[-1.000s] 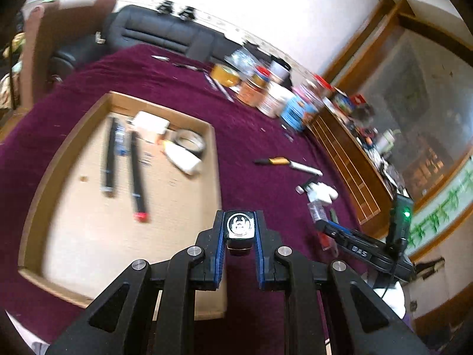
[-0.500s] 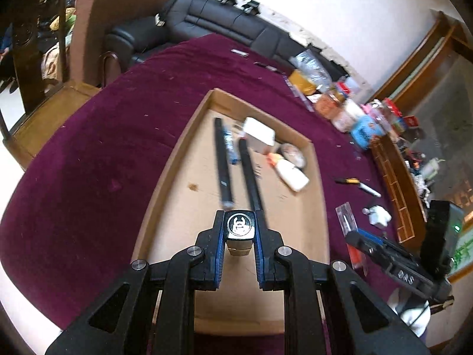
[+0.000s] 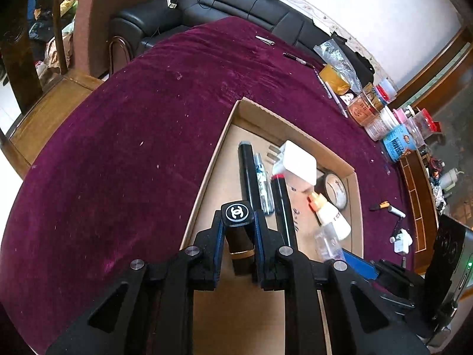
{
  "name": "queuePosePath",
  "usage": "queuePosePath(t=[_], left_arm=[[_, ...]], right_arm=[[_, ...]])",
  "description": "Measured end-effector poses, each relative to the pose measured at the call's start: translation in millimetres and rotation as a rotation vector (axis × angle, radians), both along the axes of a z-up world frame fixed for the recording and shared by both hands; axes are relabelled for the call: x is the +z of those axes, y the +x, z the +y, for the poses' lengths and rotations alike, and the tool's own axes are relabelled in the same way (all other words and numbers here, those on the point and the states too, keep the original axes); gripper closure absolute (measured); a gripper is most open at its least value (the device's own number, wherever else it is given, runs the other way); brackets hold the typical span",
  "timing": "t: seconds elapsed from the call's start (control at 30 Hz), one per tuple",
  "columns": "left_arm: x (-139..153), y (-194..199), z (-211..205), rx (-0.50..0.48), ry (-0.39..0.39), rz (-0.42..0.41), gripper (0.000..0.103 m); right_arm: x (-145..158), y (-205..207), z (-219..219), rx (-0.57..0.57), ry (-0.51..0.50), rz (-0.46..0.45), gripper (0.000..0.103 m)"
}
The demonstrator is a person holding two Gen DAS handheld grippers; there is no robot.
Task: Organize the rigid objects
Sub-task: 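Open both tools to release the items and withdraw from the box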
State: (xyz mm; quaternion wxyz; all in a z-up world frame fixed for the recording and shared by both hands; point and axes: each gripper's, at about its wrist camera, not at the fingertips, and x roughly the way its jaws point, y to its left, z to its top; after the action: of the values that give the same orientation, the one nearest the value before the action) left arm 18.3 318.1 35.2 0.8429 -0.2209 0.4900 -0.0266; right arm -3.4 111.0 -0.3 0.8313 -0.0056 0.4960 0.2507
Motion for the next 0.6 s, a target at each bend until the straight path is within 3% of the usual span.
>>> queuePosePath(t=[0.13,0.23,0.33,0.47,0.6], left_arm=[[-2.9,4.1,1.1,0.002,-0.035,0.011,0.065],[1.5,3.0,1.2,-0.012,-0.054,-0.007,0.056],[12.4,-2.1,-2.8,-0.026,-0.035,-0.034,0.056],[34.9,-20.0,-10.7,-0.035,-0.018,-0.097,0.055],[63.4,-48.4,-23.9,-0.023,0.053,-0.190,0.045]], right_arm=[[-5.1,10.1,9.7,-0.014,-0.055,-0.016,0.077],[-8.2,13.0,6.8,-0.048,-0.047,-0.008,0.076],[-2.3,8.5,1.3,-0.048,-0.007,-0.020,0.076],[18.7,-7.7,-12.2,-0.057,0.012,-0.107,0.076],[39.3,-29.3,-40.6,-0.094,0.045,-0.189,0.073]])
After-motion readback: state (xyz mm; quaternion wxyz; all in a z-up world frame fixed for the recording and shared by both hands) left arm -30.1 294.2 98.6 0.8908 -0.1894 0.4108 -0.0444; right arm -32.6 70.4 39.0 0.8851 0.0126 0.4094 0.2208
